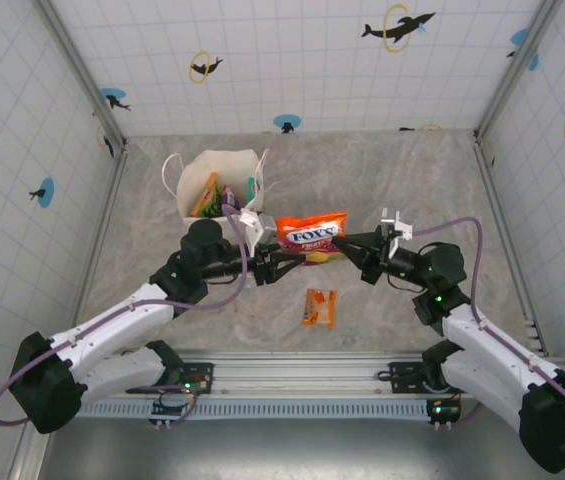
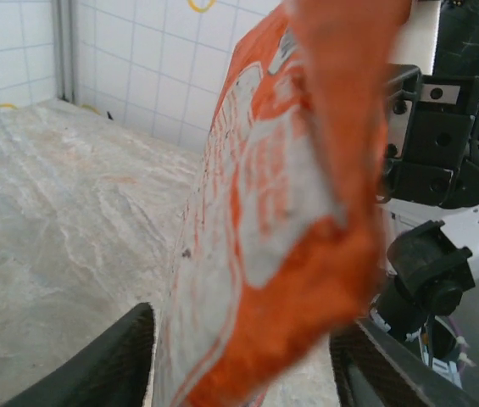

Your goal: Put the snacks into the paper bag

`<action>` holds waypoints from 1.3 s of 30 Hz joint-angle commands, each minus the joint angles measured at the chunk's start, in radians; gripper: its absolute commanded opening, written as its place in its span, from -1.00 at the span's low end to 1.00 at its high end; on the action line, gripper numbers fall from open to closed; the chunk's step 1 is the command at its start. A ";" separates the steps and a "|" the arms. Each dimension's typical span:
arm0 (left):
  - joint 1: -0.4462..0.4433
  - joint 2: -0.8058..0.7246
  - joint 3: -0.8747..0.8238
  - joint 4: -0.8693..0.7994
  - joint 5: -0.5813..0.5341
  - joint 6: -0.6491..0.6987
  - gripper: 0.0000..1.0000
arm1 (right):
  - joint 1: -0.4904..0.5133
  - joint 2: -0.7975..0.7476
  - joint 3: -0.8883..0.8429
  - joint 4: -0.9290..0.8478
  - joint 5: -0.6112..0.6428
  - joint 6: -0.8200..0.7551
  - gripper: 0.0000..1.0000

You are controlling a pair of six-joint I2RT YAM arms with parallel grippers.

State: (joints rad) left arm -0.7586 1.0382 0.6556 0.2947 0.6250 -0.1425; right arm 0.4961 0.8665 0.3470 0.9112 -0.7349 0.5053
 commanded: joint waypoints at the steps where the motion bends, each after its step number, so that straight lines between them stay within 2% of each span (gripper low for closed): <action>1: -0.005 0.005 0.037 0.040 0.061 0.021 -0.10 | -0.002 0.000 0.023 0.115 -0.006 0.017 -1.00; 4: -0.005 0.004 0.039 0.039 0.051 0.017 -0.30 | -0.002 0.002 0.025 0.114 -0.005 0.013 -1.00; 7: -0.005 0.004 0.042 0.036 0.053 0.015 -0.60 | -0.001 0.004 0.023 0.102 0.004 0.007 -1.00; 11: -0.005 0.001 0.059 -0.005 0.053 0.027 -0.82 | -0.002 -0.008 0.017 0.065 0.060 -0.020 -1.00; 12: -0.005 -0.002 0.063 -0.018 0.046 0.030 -0.84 | -0.001 -0.013 0.014 0.052 0.086 -0.028 -0.91; 15: -0.005 -0.022 0.086 -0.071 -0.021 0.043 -0.96 | -0.002 -0.044 -0.004 0.012 0.174 -0.056 -0.44; 17: -0.005 -0.043 0.117 -0.130 -0.095 0.060 -0.98 | -0.003 -0.071 -0.020 -0.021 0.236 -0.077 -0.21; 20: -0.005 -0.086 0.163 -0.183 -0.149 0.104 -0.96 | -0.003 -0.108 -0.049 -0.047 0.310 -0.092 -0.11; 27: -0.005 -0.128 0.312 -0.290 -0.414 0.153 -1.00 | -0.002 -0.130 -0.077 -0.092 0.342 -0.100 -0.06; 33: -0.005 -0.171 0.366 -0.198 -0.641 0.203 -0.99 | 0.003 -0.113 -0.082 -0.090 0.340 -0.101 -0.05; 39: -0.005 -0.147 0.407 -0.101 -0.851 0.280 -1.00 | 0.011 -0.091 -0.080 -0.083 0.342 -0.101 -0.04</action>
State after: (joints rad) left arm -0.7586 0.8864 1.0134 0.0830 -0.0608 0.0761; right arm 0.4984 0.7715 0.2771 0.8108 -0.4072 0.4160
